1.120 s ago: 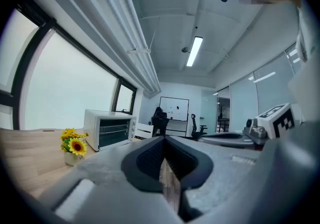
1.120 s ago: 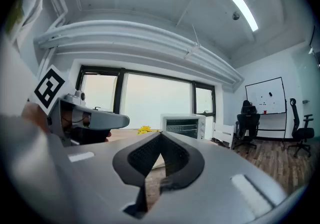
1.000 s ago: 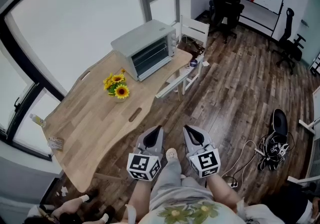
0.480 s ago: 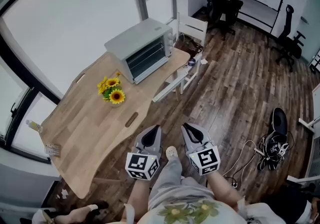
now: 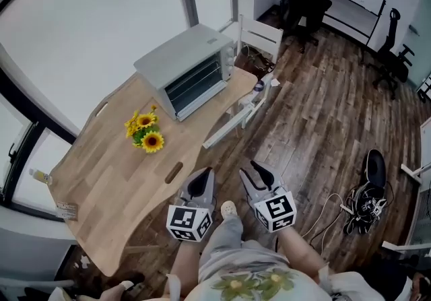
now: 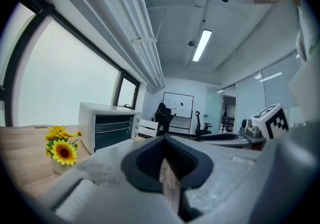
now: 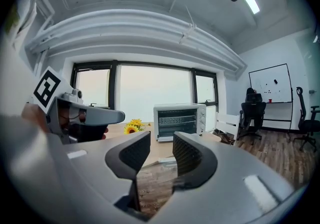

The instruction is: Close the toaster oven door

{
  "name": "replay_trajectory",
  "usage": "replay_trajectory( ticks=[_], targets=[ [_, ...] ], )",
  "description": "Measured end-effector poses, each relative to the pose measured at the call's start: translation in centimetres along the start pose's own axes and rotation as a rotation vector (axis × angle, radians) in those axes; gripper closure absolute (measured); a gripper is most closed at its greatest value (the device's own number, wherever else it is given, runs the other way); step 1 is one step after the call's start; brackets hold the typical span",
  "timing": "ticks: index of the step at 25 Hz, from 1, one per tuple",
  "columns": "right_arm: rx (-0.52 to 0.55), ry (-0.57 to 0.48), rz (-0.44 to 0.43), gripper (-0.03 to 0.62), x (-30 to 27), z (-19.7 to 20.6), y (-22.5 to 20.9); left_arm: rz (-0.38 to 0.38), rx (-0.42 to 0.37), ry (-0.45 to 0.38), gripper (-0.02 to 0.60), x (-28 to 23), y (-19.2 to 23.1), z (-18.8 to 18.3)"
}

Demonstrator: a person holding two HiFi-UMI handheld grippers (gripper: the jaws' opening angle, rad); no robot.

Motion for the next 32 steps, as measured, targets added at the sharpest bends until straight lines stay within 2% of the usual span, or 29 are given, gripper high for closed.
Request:
replay_trajectory(
  ticks=[4, 17, 32],
  targets=[
    [-0.020, 0.028, -0.007, 0.444, -2.2, 0.4, -1.5, -0.007, 0.007, 0.015, 0.578, -1.9, 1.5, 0.1],
    [-0.117, 0.110, -0.012, 0.422, -7.9, 2.5, -5.6, -0.042, 0.030, 0.060, 0.578, -6.2, 5.8, 0.3],
    [-0.241, 0.203, 0.008, 0.422, -13.8, 6.0, -10.9, -0.011, 0.034, 0.085, 0.578, -12.7, 9.1, 0.0]
  ],
)
Point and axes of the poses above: the fingertips, and each gripper's own axes: x backward along the fingers, y to its left, z out of its underside, the point moved 1 cm from there along x, backward along the fingers, and after that the axes turned 9 degrees about -z, right-handed, at the moved point
